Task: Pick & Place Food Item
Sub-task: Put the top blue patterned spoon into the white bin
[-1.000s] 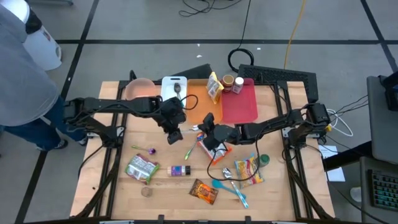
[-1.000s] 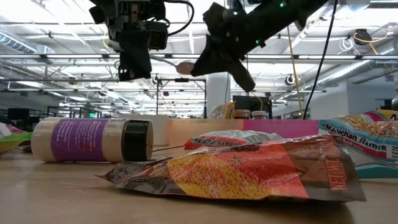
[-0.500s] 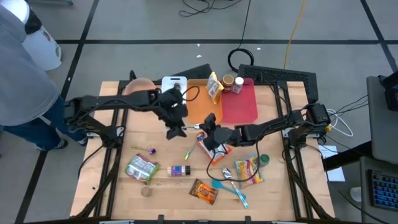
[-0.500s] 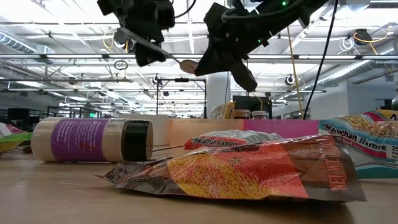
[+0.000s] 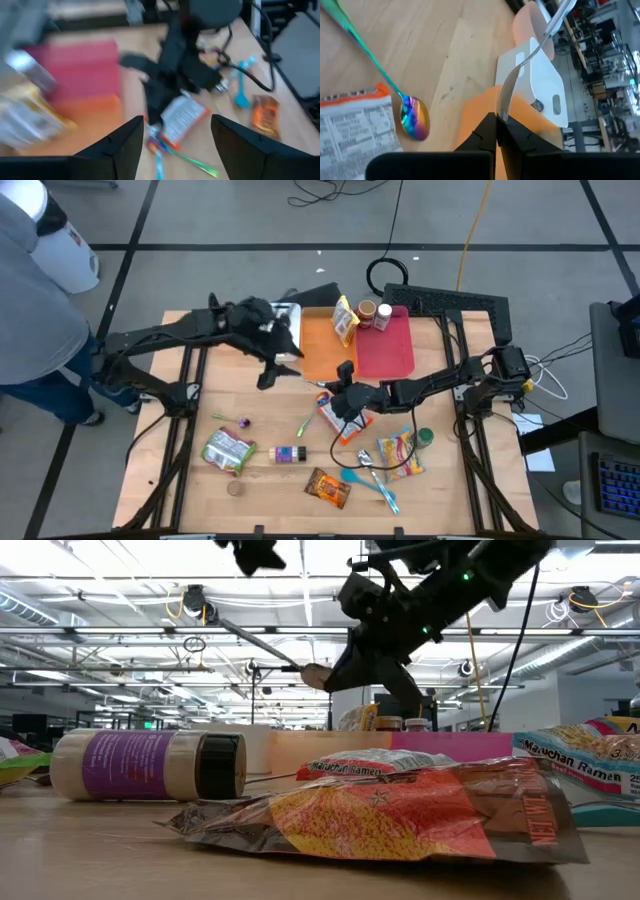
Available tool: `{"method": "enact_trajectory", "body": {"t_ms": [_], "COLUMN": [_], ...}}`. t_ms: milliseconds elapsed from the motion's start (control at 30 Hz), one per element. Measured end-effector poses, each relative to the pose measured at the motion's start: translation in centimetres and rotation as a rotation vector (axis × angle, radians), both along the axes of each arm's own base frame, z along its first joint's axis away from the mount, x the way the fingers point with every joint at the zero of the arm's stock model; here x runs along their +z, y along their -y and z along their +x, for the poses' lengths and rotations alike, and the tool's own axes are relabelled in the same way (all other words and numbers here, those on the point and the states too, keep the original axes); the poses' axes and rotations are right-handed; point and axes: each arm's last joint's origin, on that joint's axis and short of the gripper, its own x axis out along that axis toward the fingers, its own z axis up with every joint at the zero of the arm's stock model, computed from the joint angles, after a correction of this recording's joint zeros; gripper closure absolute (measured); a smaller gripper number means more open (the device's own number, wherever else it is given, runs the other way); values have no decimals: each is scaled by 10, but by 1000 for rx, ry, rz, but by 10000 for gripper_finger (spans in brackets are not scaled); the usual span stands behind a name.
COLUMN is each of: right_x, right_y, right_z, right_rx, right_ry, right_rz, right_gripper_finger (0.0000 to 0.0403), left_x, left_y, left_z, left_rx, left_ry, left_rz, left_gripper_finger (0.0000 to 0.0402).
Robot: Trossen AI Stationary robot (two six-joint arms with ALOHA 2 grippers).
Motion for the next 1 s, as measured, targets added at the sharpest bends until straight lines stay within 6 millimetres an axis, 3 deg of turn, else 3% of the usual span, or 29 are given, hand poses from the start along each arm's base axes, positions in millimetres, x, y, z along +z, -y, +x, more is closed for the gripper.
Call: {"method": "enact_trajectory", "body": {"t_ms": [200,300,533,767,1000], "right_x": [-8,-6,-4,-5,3], "right_y": [3,9,16,14,13], "right_z": [-5,-7,-18,-29,-31], "right_rx": [46,86,164,243,291], "right_ry": [180,300,514,635,712], "right_rz": [147,219,359,445,453], "right_gripper_finger": [402,402,402,402,402], "left_x": [28,29,-9,-37,-61], "left_y": [2,5,3,-2,-5], "left_z": [-24,-30,-37,-54,-60], "left_rx": [7,-27,8,40,3], "left_ry": [153,224,324,538,656], "left_rz": [75,73,71,66,-74], "left_gripper_finger": [160,160,160,160,160]}}
